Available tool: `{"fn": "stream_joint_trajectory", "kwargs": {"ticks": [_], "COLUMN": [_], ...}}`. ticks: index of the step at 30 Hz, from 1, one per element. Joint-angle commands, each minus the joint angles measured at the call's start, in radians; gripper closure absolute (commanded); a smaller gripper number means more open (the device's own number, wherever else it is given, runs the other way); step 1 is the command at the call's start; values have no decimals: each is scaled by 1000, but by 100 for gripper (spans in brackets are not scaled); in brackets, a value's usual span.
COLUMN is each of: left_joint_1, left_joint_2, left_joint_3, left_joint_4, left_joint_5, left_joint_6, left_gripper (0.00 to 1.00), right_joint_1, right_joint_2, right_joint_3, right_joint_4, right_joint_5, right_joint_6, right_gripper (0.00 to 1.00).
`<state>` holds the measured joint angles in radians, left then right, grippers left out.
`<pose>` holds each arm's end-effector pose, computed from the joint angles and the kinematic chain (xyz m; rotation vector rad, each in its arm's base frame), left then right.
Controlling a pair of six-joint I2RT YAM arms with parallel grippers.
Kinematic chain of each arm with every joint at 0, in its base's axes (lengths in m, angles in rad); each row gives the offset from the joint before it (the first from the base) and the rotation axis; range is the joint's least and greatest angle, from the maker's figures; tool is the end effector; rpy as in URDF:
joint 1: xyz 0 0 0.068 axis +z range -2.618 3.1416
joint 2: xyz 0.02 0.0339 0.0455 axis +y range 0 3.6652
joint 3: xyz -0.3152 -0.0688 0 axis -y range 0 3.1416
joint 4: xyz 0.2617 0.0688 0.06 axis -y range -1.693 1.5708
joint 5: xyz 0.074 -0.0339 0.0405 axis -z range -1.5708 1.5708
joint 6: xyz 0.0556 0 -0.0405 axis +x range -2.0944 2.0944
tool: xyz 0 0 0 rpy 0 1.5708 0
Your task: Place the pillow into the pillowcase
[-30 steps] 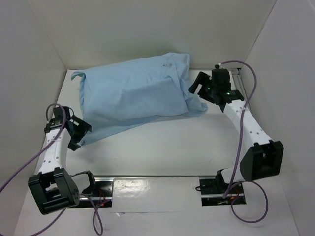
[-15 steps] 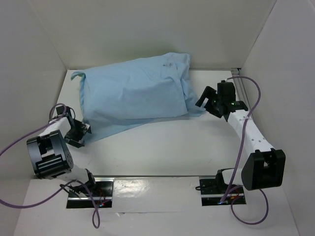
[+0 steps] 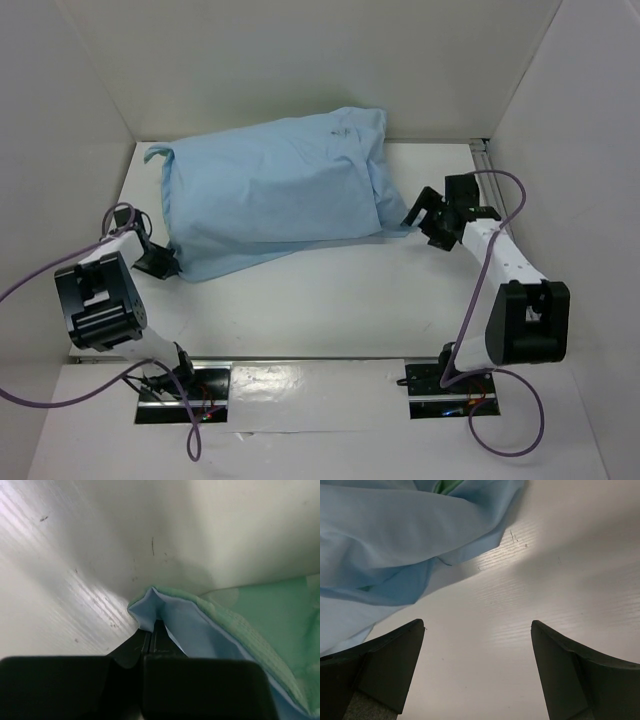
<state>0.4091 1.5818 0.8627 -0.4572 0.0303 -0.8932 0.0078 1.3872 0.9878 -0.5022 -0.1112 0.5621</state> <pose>0.2848 0.1216 0.1818 -1.6666 2.2008 -0.1728 0.3070 0.0086 0.2755 0.6384 2.4212 0.3784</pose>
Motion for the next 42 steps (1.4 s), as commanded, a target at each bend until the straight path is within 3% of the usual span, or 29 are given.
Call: {"fn": "stream_joint_trajectory", "kwargs": {"ticks": [1,7,11,13,19,31,35,37,38,40,42], "left_joint_1": [-3,-13,-13,-13,-13,-13,-13,-22,-23,-23,-23], "left_joint_2": [-92,-215,-266,-276,-267,-267,-267,-267,-267,-278,-278], "left_joint_3": [41,142,142,156,165,165,165,165,165,179,243], "left_joint_4": [-26,-103,-113,-103,-103,-103,-103,-103,-103,-103,-116], "left_joint_5": [34,7,6,16,29,28,37,37,46,74,120], "left_joint_6": [2,-13,-38,-38,-29,-30,-30,-30,-30,-30,-30], "left_gripper": [100,100,100,100,100,100,100,100,100,100,100], "right_joint_1": [-12,-46,-91,-101,-127,-147,-138,-115,-115,-106,-106], "right_joint_2": [47,162,191,217,323,371,432,446,446,455,391], "right_joint_3": [-18,5,-20,-29,15,-133,-91,-81,-81,-51,-19], "right_joint_4": [56,143,283,335,358,629,616,645,660,663,624], "right_joint_5": [-31,-94,-186,-186,-186,-127,-117,-117,-117,-130,-87], "right_joint_6": [41,94,231,262,315,699,699,719,719,719,675], "right_gripper": [6,6,8,13,13,22,25,42,56,100,100]}}
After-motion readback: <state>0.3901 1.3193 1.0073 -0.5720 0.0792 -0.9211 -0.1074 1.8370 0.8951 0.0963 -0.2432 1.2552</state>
